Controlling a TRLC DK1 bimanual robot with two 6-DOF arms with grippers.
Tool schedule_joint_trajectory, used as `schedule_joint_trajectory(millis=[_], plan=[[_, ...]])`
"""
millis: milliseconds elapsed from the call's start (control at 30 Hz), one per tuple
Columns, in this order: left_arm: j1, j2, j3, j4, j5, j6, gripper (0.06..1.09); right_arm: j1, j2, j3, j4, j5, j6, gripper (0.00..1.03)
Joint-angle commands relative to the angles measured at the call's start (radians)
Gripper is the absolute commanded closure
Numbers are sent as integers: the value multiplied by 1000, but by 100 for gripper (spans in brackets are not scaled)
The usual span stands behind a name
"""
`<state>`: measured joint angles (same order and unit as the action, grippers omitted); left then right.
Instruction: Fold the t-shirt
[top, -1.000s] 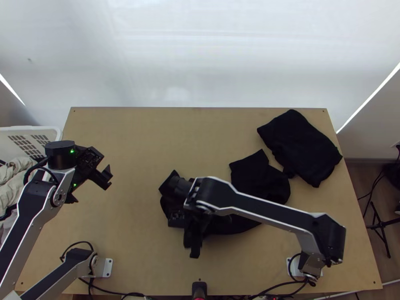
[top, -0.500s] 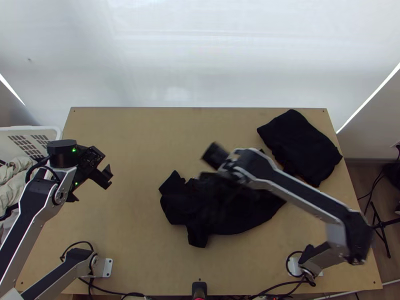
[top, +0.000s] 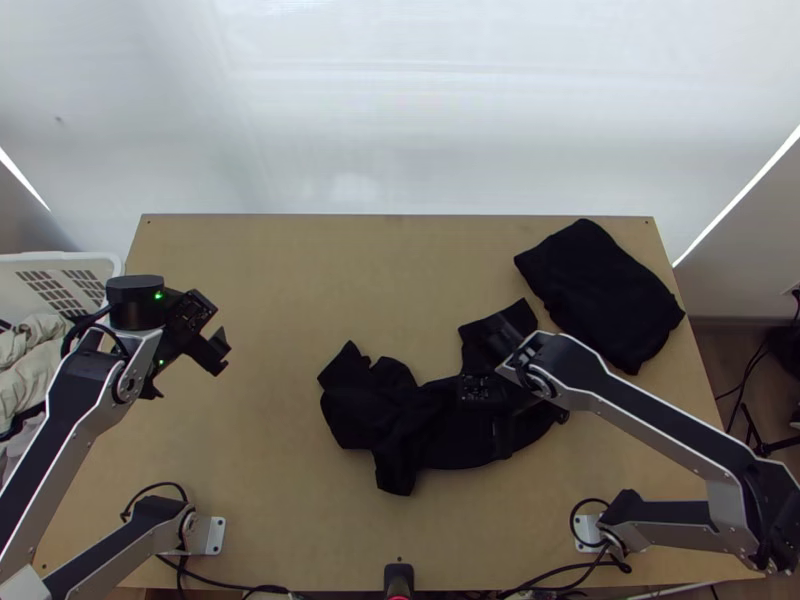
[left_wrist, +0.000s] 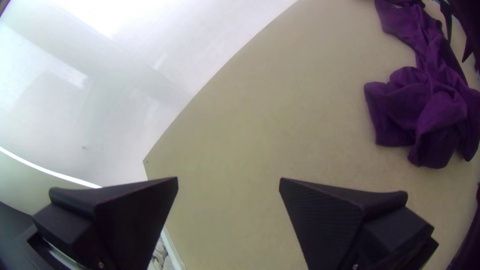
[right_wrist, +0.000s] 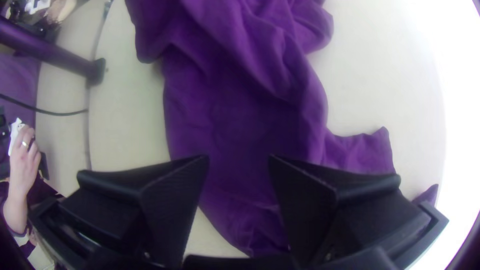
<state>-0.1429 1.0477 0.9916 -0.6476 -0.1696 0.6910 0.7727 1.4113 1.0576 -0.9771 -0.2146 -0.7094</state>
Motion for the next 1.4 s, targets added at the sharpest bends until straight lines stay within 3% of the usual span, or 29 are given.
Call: schedule_joint_trajectory(millis=[0, 267, 933, 1367], plan=[[-4, 9, 1, 6, -5, -4, 10, -49, -23, -51, 67, 26, -36, 49], [-4, 11, -2, 11, -8, -5, 10, -55, 6, -48, 141, 24, -13, 49], [3, 21, -8, 28, -8, -4, 10, 51, 89, 71, 161, 17, 106, 49], [6, 23, -18, 37, -8, -4, 10, 68, 52, 33, 152, -62, 120, 49]])
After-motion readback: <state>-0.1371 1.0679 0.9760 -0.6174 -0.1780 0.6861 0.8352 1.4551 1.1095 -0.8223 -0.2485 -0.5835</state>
